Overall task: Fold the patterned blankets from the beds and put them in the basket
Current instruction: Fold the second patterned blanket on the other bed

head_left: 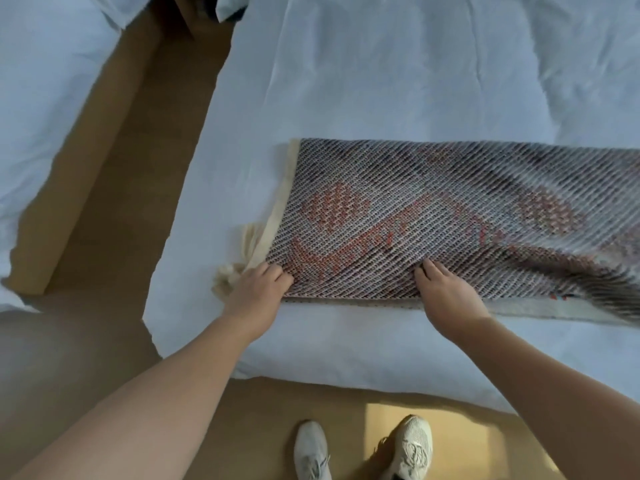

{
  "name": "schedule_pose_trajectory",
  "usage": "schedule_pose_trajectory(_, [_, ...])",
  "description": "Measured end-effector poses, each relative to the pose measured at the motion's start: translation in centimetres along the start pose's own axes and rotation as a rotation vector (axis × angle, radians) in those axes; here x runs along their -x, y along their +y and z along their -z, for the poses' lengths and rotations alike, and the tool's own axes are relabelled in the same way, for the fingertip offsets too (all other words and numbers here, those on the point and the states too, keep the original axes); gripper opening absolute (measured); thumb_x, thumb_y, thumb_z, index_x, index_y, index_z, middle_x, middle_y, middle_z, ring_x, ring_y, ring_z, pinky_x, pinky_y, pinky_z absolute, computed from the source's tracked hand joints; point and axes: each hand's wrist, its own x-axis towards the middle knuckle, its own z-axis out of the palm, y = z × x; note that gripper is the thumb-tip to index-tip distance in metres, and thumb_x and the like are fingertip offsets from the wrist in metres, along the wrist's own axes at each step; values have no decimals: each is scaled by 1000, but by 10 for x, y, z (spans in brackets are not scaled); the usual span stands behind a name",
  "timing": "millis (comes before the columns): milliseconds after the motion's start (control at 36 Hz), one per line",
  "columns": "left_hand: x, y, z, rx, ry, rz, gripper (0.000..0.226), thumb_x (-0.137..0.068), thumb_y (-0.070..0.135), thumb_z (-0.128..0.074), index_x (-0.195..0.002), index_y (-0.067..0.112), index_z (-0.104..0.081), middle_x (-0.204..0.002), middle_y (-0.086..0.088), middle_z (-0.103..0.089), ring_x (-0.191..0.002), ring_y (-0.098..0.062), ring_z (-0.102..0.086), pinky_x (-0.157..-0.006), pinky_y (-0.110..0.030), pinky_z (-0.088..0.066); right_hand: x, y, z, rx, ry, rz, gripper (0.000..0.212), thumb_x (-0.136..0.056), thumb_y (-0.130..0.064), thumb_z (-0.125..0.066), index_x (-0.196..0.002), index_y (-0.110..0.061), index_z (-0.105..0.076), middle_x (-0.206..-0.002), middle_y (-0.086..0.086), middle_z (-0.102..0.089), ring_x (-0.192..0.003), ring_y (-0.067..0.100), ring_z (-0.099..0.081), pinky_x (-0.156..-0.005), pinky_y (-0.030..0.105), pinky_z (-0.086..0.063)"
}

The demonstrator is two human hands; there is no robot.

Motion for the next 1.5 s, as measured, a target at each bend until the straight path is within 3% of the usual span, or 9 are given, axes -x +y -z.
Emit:
schedule_pose_trajectory(167, [6, 4, -11, 9, -83, 57, 50, -72, -9, -57, -116, 13, -57, -112, -6, -55, -107, -28, -50, -89, -38, -38, 17, -1, -6, 28, 6, 30, 56, -100, -8, -30, -153, -8, -12, -161, 14, -7, -148, 28, -9, -120, 39, -14])
schedule_pose_trajectory(250, [-5, 24, -7, -29, -77, -6, 58, -67, 1, -63, -123, 16, -55, -124, -5, -55, -115, -27, -48, -100, -38, -30, 18, 14, -10, 29, 58, -24, 55, -100, -12, -32, -152, -9, -15, -160, 13, -12, -147, 27, -12, -120, 39, -12])
schedule_pose_trajectory(389, [-45, 94, 0, 1, -155, -182, 65, -86, 16, -46, -147, 15, -24, -154, -7, -17, -143, -27, -11, -118, -41, -5, 27, 52, -21, -12, 100, -102, 55, -100, -12, -34, -152, -10, -16, -160, 12, -12, -148, 27, -12, -119, 39, -10])
schedule_pose_trajectory(611, [-101, 218, -7, -56, -219, -322, 75, -93, 24, -33, -151, 15, 14, -158, -4, 22, -144, -21, 24, -116, -38, 17, 54, 148, -50, 1, 173, -238, 57, -99, -16, -32, -153, -9, -13, -160, 18, -8, -147, 35, -6, -119, 47, -2])
schedule_pose_trajectory(889, [-155, 364, -4, -35, -197, -420, 77, -92, 31, -30, -149, 9, 17, -157, -6, 24, -144, -20, 25, -116, -39, 16, 107, 271, -90, -116, 94, -312, 57, -102, -20, -25, -154, -12, -2, -161, 11, 3, -149, 28, -1, -120, 41, -2])
schedule_pose_trajectory(1000, [-171, 403, -3, -11, -185, -491, 78, -85, 46, -11, -151, 11, 12, -159, -5, 19, -143, -14, 25, -115, -35, 20, 123, 298, -107, -169, 119, -221, 53, -95, -15, -27, -148, -8, -32, -155, 16, -28, -143, 33, -28, -116, 47, -19])
schedule_pose_trajectory(1056, [-179, 417, -2, 36, -182, -509, 77, -84, 50, -2, -152, 15, 8, -160, -3, 16, -143, -11, 23, -114, -34, 20, 127, 309, -116, -193, 103, -150, 58, -90, -26, -24, -140, -9, -47, -148, 18, -41, -137, 36, -38, -111, 54, -26])
schedule_pose_trajectory(1194, [-212, 438, -6, 86, -122, -238, 74, -89, 52, 1, -153, 15, 2, -161, -6, 11, -147, -20, 15, -118, -43, 12, 126, 327, -118, -251, 121, -79, 71, -93, -56, -4, -154, -21, -13, -160, 8, 4, -148, 28, 6, -118, 46, 9])
schedule_pose_trajectory(1500, [-250, 462, -22, 30, -74, -249, 79, -86, 59, 2, -152, 15, 7, -160, -11, 9, -147, -26, 13, -117, -49, 12, 81, 393, -123, -216, 172, -294, 75, -93, -64, -3, -153, -20, 6, -160, 8, 13, -147, 25, 15, -119, 45, 9])
